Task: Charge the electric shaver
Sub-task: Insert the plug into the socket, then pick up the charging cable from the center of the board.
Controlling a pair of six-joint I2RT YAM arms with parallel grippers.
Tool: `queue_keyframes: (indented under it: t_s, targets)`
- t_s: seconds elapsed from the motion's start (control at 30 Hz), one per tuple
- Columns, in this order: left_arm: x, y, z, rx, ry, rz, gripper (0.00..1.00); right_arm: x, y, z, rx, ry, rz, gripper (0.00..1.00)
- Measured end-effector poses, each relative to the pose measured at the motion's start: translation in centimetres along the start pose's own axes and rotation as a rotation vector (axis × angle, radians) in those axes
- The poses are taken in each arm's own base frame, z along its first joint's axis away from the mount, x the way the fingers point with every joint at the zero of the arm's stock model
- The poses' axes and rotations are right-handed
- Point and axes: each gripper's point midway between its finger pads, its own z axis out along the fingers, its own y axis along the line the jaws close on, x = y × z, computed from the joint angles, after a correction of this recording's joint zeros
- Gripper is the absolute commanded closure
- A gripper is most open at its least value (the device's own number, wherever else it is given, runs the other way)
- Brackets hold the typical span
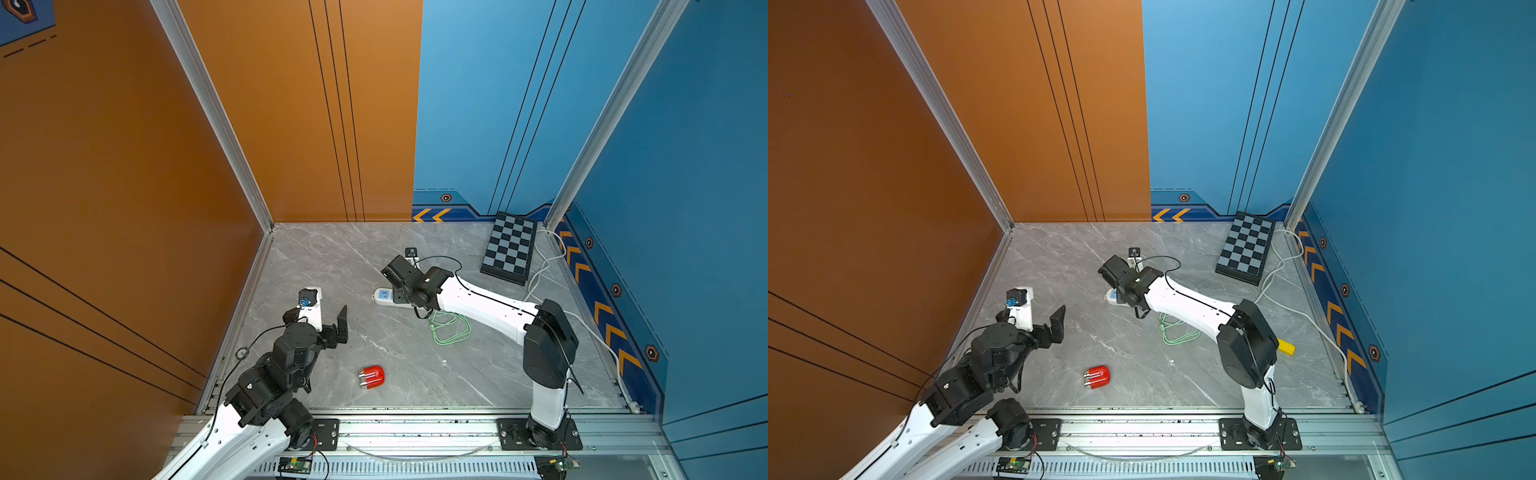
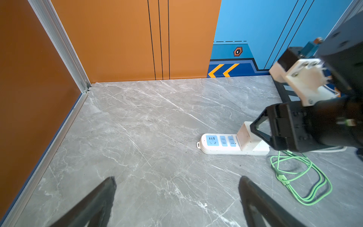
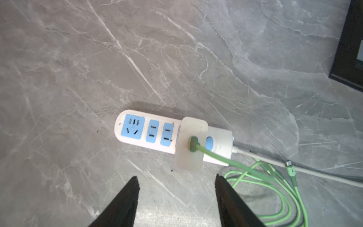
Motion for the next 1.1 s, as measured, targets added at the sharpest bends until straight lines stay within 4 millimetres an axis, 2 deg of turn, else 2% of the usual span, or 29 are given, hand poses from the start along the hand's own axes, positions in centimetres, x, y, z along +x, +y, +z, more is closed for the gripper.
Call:
queue_keyframes:
  t_s: [0.13, 0.23, 0.33, 0.43, 0.53, 0.63, 0.73, 1.1]
  targets:
    - [-0.5, -0.4, 0.1, 0.013, 0.054, 0.080, 0.05, 4.5, -0.7, -3.3, -0.102, 0.090, -0.130, 0.46]
    - [-0.8, -0.6, 0.4, 0.026, 0.102, 0.130, 0.08, 7.3, -3.2, -5.7, -0.135, 0.133, -0.192, 0.50]
    - [-0.3, -0.9, 1.1, 0.043, 0.159, 0.156, 0.10, 7.3, -7.3, -7.9, -0.134, 0.103, -0.159, 0.56]
    - [0.8, -1.4, 2.4, 0.062, 0.225, 0.167, 0.12, 6.0, -12.5, -8.6, -0.085, 0.041, -0.046, 0.58]
    - [2.1, -2.4, 3.6, 0.095, 0.290, 0.175, 0.12, 6.2, -17.9, -6.4, 0.012, 0.040, 0.081, 0.61]
    - [3.1, -3.7, 4.5, 0.141, 0.332, 0.166, 0.12, 7.8, -20.8, -2.7, 0.076, 0.116, 0.134, 0.66]
    - [3.3, -4.7, 4.8, 0.193, 0.342, 0.161, 0.13, 8.7, -20.9, -0.1, 0.060, 0.172, 0.124, 0.68]
    - [4.1, -7.9, 3.1, 0.435, 0.417, 0.328, 0.06, 8.2, -19.1, 6.4, -0.102, 0.224, 0.110, 0.69]
